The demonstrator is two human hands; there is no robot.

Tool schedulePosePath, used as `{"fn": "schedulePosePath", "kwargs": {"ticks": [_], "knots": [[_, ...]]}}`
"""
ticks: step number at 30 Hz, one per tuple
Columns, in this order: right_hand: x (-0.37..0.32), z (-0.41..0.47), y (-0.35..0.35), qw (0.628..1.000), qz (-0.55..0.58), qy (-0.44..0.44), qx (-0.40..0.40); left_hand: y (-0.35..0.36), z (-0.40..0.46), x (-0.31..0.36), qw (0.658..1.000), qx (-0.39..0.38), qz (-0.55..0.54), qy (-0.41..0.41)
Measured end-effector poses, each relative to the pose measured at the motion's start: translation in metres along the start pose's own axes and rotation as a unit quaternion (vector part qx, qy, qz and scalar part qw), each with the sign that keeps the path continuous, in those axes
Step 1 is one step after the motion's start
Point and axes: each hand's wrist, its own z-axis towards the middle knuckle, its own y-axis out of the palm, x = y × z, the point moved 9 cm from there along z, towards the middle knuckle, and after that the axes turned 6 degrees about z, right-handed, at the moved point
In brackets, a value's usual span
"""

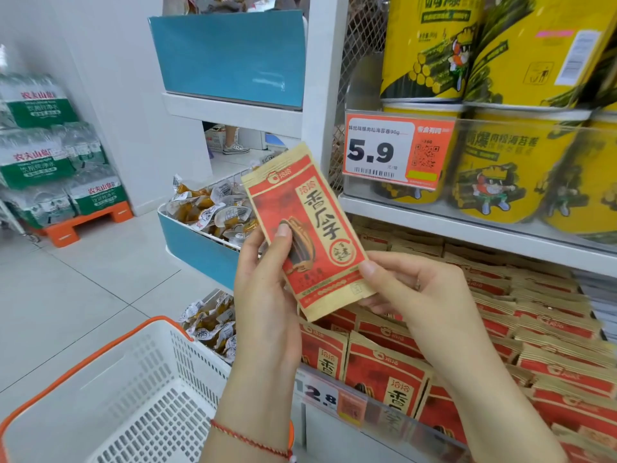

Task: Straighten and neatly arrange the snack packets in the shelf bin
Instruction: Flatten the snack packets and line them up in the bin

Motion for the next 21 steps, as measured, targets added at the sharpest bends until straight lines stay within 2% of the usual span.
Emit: {"fn": "schedulePosePath", "kwargs": {"ticks": [3, 6, 9, 11, 14, 17, 21], "knots": [[0.010, 0.002, -0.006, 0.998, 0.052, 0.039, 0.008, 0.010, -0.003, 0.008, 0.999, -0.039, -0.011, 0.017], [0.020, 0.000, 0.000, 0.989, 0.102, 0.101, -0.025, 0.021, -0.008, 0.012, 0.995, -0.093, -0.026, 0.026], [0.024, -0.001, 0.006, 0.990, 0.055, 0.116, -0.048, 0.024, -0.012, 0.012, 0.995, -0.100, -0.003, 0.023], [0.021, 0.001, 0.003, 0.996, 0.002, 0.081, -0.023, 0.026, -0.013, 0.013, 0.993, -0.112, 0.017, 0.040], [-0.005, -0.001, -0.019, 0.992, -0.063, -0.050, 0.097, 0.030, -0.014, 0.015, 0.984, -0.158, 0.065, 0.044], [-0.025, -0.007, -0.028, 0.984, -0.004, -0.106, 0.142, 0.035, -0.017, 0.009, 0.964, -0.221, 0.142, 0.025], [-0.033, -0.008, -0.030, 0.982, 0.019, -0.121, 0.143, 0.045, -0.025, 0.002, 0.930, -0.297, 0.216, 0.030]]}}
